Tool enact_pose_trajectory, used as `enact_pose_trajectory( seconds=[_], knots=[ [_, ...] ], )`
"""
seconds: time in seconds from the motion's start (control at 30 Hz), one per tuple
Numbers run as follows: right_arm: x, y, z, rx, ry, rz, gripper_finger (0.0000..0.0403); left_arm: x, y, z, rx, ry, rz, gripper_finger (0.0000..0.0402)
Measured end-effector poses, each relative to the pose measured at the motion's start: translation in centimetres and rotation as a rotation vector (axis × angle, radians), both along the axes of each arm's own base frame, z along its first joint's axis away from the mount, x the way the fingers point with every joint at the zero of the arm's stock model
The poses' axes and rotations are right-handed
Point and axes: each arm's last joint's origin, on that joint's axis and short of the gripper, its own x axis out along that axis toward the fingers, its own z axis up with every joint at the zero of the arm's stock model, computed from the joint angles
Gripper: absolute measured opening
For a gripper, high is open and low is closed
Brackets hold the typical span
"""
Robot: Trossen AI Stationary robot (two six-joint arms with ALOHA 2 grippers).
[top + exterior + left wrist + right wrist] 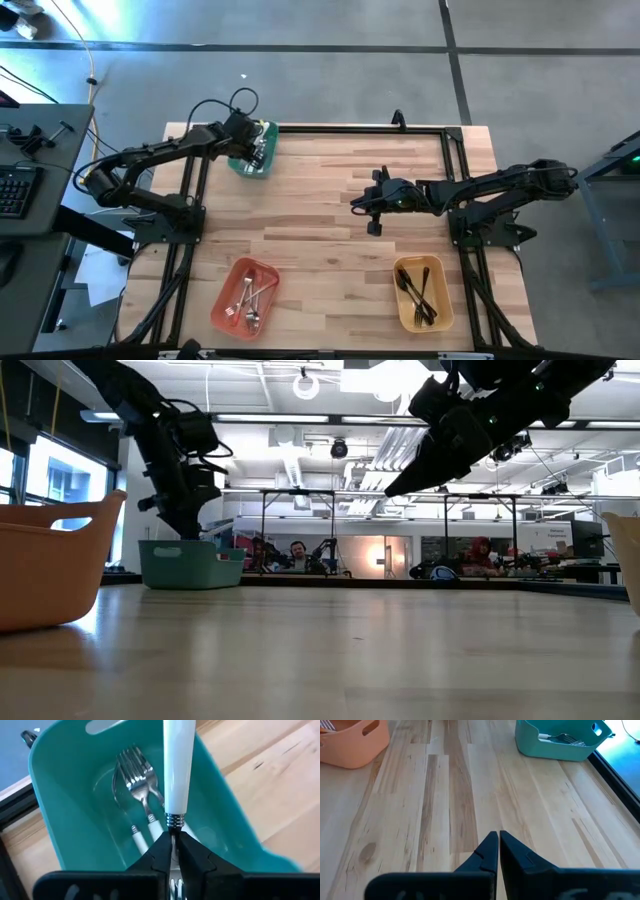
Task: Sort silverware by color (type)
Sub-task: Put the white fork into the green bin, then return to Home Position
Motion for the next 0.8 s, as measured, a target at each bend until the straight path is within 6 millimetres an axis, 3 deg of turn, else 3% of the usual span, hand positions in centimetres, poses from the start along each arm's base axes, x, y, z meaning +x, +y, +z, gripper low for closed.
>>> enact_pose_trajectory(
  seconds=[0.27,0.5,0.67,0.8],
  knots=[
    [0.0,0.0,0.0,0.0,0.0,0.0,0.0,0.2,0.3,0.1,0.052,0.0,-0.04,0.0048],
    [-0.1,-0.1,-0.2,-0.024,0.03,0.011,0.0,0.6,0.2,0.2,0.1,0.002,-0.104,0.0017],
    [0.0,-1.1,0.0,-0.07,0.016,0.032,0.0,1.2,-1.3,-0.5,0.146,-0.136,-0.264,0.0005],
    [-0.3,-2.6,-0.4,-0.076,-0.116,0.12,0.0,1.3,-3.5,-1.5,0.204,-0.258,-0.392,0.0006]
  ],
)
